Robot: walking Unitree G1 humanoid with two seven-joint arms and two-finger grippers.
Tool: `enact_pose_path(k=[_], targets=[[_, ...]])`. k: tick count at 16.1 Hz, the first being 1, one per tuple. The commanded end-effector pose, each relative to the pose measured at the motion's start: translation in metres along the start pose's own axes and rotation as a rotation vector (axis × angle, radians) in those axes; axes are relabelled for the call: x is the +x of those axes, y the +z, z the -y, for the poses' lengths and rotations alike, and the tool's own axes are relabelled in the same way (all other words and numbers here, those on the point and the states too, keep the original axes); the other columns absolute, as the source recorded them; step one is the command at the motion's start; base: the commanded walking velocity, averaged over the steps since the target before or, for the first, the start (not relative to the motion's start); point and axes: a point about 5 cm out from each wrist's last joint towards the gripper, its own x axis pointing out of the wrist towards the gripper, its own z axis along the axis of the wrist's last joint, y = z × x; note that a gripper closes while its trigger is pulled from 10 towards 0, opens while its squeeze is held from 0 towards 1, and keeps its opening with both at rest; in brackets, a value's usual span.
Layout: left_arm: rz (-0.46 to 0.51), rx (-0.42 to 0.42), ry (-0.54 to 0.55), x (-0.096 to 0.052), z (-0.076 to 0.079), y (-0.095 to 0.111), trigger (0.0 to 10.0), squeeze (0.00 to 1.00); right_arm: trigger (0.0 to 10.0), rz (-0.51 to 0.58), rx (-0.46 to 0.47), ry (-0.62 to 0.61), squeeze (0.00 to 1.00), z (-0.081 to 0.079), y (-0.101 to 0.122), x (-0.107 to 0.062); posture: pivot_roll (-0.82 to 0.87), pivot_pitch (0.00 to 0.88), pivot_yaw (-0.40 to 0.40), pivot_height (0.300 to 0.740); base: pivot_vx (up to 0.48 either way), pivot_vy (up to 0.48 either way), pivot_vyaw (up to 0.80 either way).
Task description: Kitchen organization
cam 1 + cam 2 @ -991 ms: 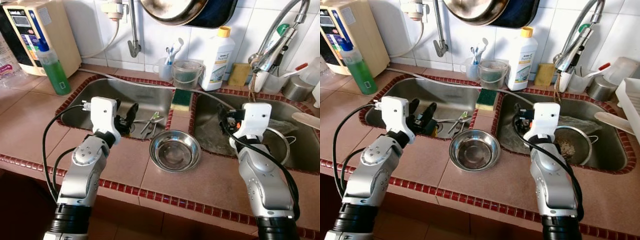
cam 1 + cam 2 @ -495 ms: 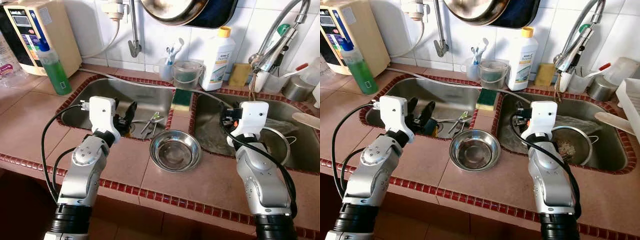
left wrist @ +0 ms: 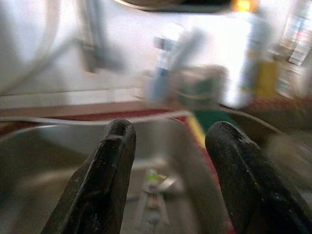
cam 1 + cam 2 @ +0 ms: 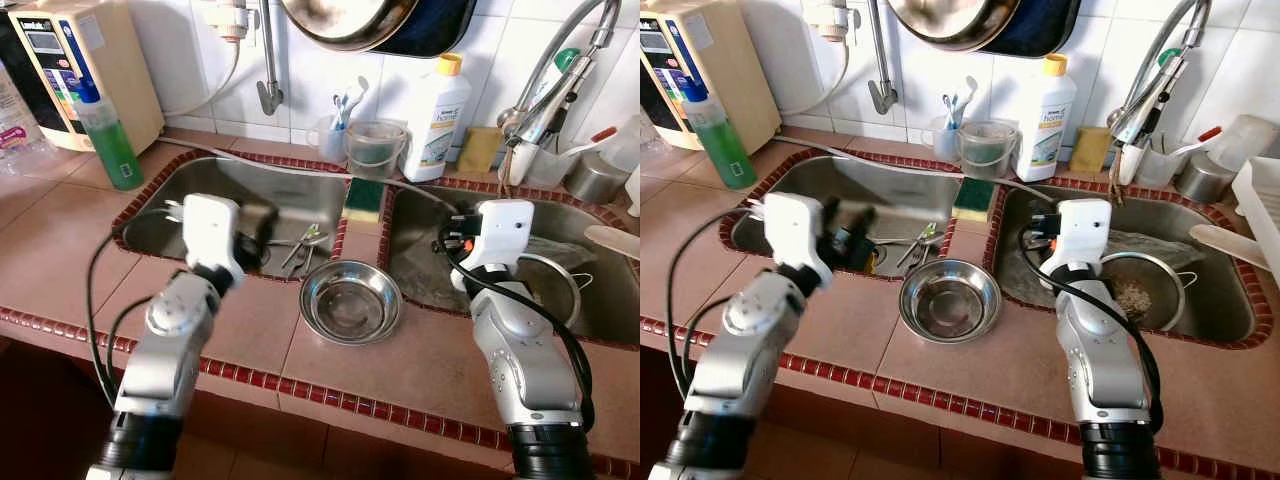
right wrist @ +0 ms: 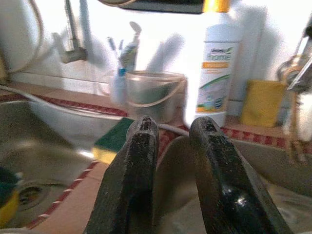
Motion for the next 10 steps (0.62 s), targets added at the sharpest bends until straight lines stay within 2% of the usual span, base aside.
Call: enact_pose_path(k=[1,3,6,9,10], targets=[[-0.047,0.009,-0.113,-0.005,0.014,-0.007,10.0,0.0,10.0,-0.032,0.033,0.033,1.0,-0.002,-0.005,0.0,-0.18,0.003,0.022,0.736,0.0,0.0,0.0],[-0.08,0.067,-0.185,-0.01,0.024,-0.013,10.0,0.0,10.0,-0.053,0.02,0.065,1.0,-0.003,-0.007,-0.001,-0.18,0.009,0.022,0.736,0.0,0.0,0.0],[-0.11,0.028,-0.208,-0.015,0.03,-0.017,10.0,0.0,10.0,-0.111,-0.007,0.155,1.0,-0.003,-0.014,-0.001,-0.17,0.024,0.023,0.736,0.0,0.0,0.0],[-0.126,0.0,-0.202,-0.016,0.029,-0.014,10.0,0.0,10.0,-0.197,-0.018,0.359,1.0,-0.017,-0.023,-0.006,-0.17,0.035,0.018,0.736,0.0,0.0,0.0],[-0.136,-0.008,-0.193,-0.016,0.027,-0.012,10.0,0.0,10.0,-0.226,0.003,0.396,0.91,-0.02,-0.027,-0.006,-0.17,0.037,0.015,0.736,0.0,0.0,0.0]])
